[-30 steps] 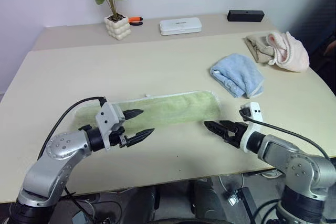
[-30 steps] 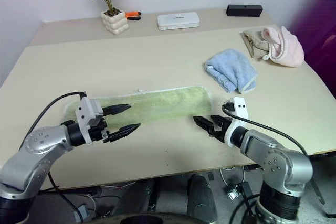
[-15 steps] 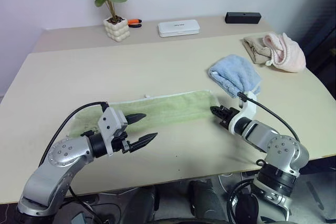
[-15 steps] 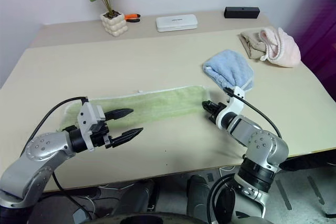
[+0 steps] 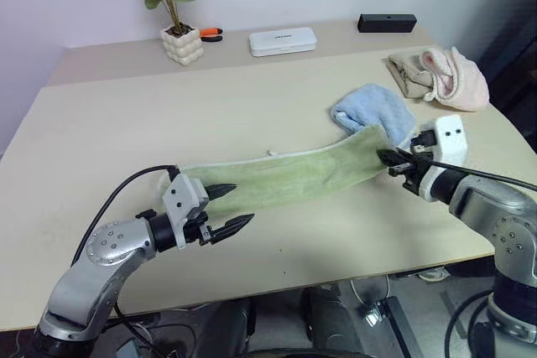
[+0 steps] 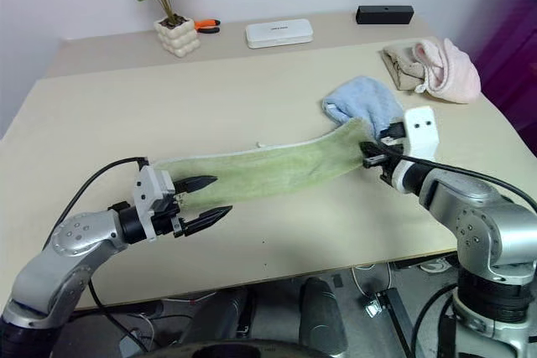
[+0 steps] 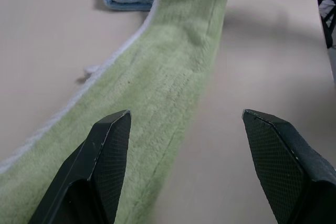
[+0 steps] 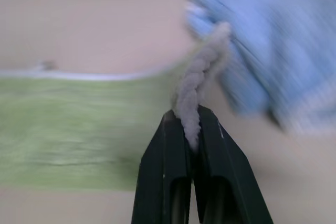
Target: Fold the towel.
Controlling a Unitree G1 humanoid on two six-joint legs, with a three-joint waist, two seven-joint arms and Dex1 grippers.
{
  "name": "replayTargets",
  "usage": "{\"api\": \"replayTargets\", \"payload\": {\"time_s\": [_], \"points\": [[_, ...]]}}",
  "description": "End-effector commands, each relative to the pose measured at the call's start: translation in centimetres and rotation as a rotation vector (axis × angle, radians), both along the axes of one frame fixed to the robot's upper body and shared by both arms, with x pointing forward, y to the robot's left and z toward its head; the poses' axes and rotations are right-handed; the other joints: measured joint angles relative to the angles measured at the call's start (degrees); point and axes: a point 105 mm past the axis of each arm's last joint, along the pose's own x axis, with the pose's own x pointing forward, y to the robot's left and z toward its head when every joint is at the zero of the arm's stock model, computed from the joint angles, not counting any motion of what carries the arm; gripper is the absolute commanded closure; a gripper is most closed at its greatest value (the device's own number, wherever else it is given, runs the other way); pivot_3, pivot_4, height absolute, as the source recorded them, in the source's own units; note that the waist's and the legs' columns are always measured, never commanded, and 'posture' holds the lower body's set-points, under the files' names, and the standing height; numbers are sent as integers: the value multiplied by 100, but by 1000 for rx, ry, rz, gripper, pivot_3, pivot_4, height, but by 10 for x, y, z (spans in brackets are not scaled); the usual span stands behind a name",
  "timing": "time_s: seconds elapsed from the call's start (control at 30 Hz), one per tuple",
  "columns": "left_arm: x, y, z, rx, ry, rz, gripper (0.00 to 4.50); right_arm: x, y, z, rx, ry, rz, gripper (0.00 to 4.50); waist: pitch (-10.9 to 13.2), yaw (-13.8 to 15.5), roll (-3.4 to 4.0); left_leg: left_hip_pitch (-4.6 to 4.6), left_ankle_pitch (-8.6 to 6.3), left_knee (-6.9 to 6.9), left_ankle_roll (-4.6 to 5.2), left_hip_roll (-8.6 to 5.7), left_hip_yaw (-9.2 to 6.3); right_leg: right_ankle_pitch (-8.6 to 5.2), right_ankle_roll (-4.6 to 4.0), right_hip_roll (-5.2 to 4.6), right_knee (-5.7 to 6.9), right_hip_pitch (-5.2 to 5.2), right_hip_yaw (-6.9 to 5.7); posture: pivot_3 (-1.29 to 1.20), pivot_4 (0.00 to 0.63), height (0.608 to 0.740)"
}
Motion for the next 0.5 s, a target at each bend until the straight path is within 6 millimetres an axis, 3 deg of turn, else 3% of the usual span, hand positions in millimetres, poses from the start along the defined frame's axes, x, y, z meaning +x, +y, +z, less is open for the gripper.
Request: {"api": "replayTargets", "payload": {"time_s": [0.03,0.1,0.2,0.33,0.5], "points": [[-1,-3,6,-5,-43,-8,1059,-16,59,8,-85,-83,310,4429,3,2,-5,-1,0,0,0,0,0,0,1,0,-1,0,0,0,150,740],[-3,-4,5,-10,-45,-1,1059,-20,84,-3,-85,-69,410,4429,3,16,-7,-6,-1,2,1,-1,-3,0,1,-2,-6,-1,-1,0,150,740],[-3,-6,4,-17,-48,19,1059,-17,102,-17,-67,-55,438,4429,3,55,-14,-19,-1,7,1,-5,-14,1,1,-5,-14,-3,-8,0,150,740],[-7,-9,2,-24,-41,31,1059,-8,119,-38,-78,-9,438,4429,3,117,-15,-36,0,17,0,-12,-12,3,-2,-11,-13,-21,-6,0,150,740],[-8,-9,1,-23,-37,45,1059,-5,125,-47,-64,17,453,4429,3,152,-15,-41,0,14,-1,-11,-16,3,-3,-9,-4,-31,-8,0,150,740]]}}
